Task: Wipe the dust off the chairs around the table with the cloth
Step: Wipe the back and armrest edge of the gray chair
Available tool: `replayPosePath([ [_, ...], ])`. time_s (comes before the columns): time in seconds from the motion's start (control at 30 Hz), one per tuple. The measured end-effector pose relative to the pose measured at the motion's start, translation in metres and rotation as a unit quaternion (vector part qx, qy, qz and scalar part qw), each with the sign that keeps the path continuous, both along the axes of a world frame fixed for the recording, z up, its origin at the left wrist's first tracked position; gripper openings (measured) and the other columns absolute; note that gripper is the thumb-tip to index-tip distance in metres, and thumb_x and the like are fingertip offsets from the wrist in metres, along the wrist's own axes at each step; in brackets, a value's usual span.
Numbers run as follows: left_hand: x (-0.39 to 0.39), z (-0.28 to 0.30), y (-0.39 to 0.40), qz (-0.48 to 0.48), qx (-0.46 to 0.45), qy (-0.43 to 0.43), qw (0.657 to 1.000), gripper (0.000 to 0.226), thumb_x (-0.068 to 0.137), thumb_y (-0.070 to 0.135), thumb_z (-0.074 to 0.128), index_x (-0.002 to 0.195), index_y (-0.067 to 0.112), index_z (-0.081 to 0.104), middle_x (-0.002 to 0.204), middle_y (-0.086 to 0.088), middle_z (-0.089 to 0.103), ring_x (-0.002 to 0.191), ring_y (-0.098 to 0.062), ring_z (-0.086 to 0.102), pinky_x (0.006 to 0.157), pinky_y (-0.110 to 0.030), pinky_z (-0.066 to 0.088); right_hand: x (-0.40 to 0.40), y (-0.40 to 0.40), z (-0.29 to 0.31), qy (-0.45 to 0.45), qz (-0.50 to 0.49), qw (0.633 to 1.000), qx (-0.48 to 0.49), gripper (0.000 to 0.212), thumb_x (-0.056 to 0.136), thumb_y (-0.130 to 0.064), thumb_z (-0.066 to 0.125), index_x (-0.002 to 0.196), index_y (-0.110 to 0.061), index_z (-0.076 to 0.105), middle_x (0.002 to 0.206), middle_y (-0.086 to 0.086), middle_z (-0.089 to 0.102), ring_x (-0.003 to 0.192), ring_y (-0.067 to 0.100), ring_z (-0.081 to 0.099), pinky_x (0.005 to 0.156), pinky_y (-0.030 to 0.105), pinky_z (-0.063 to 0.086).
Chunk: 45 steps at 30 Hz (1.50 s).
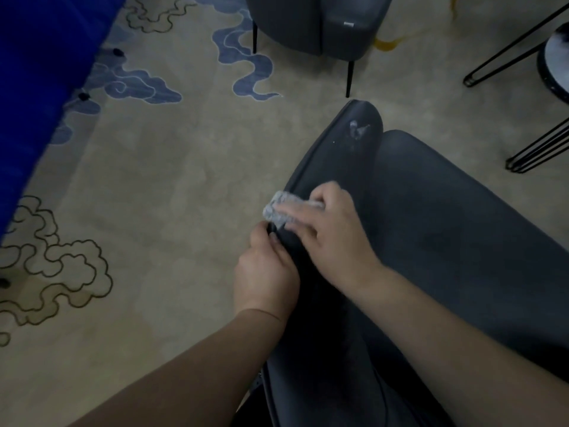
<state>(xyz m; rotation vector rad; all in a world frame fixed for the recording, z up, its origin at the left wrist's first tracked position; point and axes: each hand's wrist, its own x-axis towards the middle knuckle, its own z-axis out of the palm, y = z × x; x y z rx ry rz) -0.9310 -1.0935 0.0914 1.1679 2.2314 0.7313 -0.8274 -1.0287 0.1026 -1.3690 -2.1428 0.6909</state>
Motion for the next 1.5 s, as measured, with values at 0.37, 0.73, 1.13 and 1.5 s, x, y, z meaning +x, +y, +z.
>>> replayPosePath([
  [0.37,0.0,-0.002,-0.001,-0.002,0.004,-0.004,1.0,0.033,0.1,0.023,0.035,0.127,0.018,0.052,0.099,-0.017,0.068,0.089,-0.041,0.061,0.068,-0.03,0.033,0.022,-0.067,-0.017,0.071,-0.077,0.994,0.002,0.037,0.088,-0.027,0.058,0.124,-0.029,0.063,0.095,0.001,0.041,0.084,0.019,0.045,0.082,0.027,0.042],
  [0.73,0.0,0.0,-0.001,-0.003,0.0,-0.007,1.0,0.032,0.1,0.022,0.036,0.127,0.018,0.052,0.099,-0.019,0.068,0.088,-0.041,0.061,0.068,-0.035,0.04,0.015,-0.059,-0.017,0.074,-0.097,0.993,0.013,0.037,0.089,-0.019,0.059,0.125,-0.029,0.063,0.093,0.003,0.04,0.081,0.02,0.045,0.078,0.031,0.043],
  [1.13,0.0,0.002,-0.001,-0.006,-0.009,-0.005,1.0,0.028,0.1,0.021,0.036,0.122,0.019,0.053,0.095,-0.019,0.067,0.086,-0.042,0.06,0.064,-0.031,0.03,-0.011,-0.005,0.0,-0.008,-0.087,0.996,0.013,0.028,0.086,-0.032,0.057,0.111,-0.036,0.069,0.094,0.004,0.043,0.084,0.028,0.044,0.069,0.044,0.047],
  [1.5,0.001,0.0,0.0,0.004,-0.008,-0.016,1.0,0.028,0.099,0.023,0.035,0.12,0.021,0.053,0.081,-0.009,0.064,0.082,-0.04,0.06,0.064,-0.032,0.033,-0.014,0.018,0.002,-0.024,-0.094,0.995,-0.002,0.026,0.087,-0.028,0.066,0.112,-0.034,0.069,0.096,0.002,0.039,0.091,0.026,0.042,0.077,0.046,0.048],
])
